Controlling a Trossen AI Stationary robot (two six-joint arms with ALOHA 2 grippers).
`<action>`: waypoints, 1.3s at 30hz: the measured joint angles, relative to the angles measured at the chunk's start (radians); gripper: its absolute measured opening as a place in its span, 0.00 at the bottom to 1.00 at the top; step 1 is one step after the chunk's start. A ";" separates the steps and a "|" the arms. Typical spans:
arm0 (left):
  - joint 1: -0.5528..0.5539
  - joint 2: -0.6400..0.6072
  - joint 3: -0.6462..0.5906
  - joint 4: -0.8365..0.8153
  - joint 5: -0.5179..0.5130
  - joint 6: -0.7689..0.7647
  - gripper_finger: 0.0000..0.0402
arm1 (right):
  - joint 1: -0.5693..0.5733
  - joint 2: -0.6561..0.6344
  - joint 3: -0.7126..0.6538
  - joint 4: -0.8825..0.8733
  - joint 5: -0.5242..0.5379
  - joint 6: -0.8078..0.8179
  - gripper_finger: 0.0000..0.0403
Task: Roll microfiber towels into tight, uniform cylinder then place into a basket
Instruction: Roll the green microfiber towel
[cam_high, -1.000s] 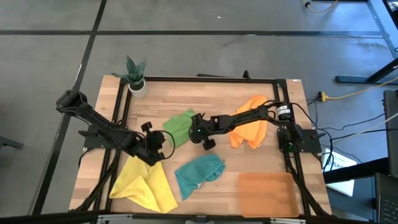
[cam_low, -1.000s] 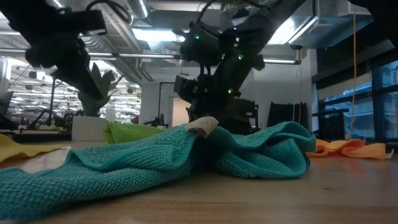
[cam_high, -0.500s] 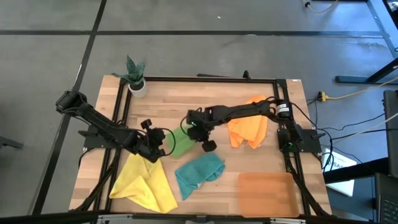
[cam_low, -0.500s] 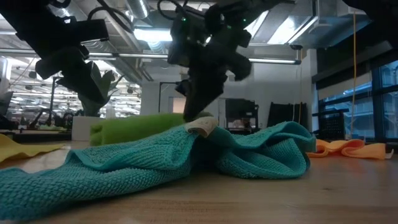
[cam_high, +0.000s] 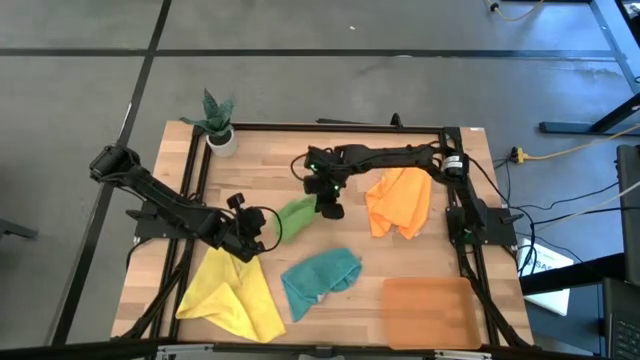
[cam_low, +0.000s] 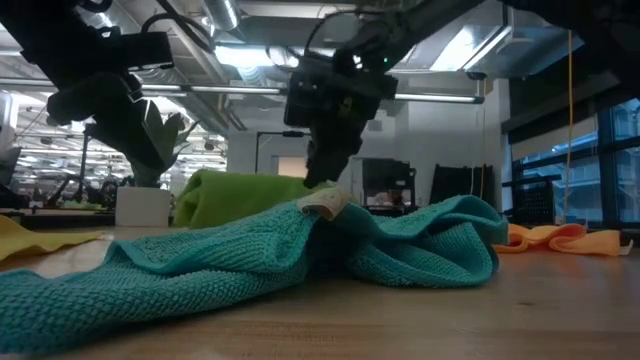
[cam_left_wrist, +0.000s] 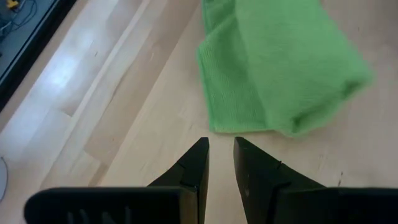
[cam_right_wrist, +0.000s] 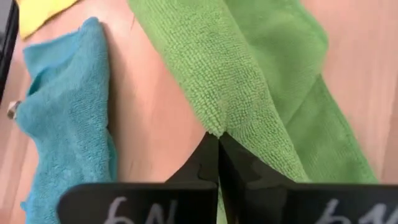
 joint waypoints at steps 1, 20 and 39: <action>0.000 0.000 0.000 0.003 0.000 0.000 0.17 | -0.011 0.007 0.000 -0.005 -0.015 0.012 0.00; -0.002 0.000 0.000 0.099 0.008 0.106 0.17 | -0.118 0.053 0.000 0.020 0.027 0.149 0.00; 0.162 0.209 0.000 0.469 -0.083 0.583 0.17 | -0.121 0.064 0.000 0.052 0.054 0.143 0.02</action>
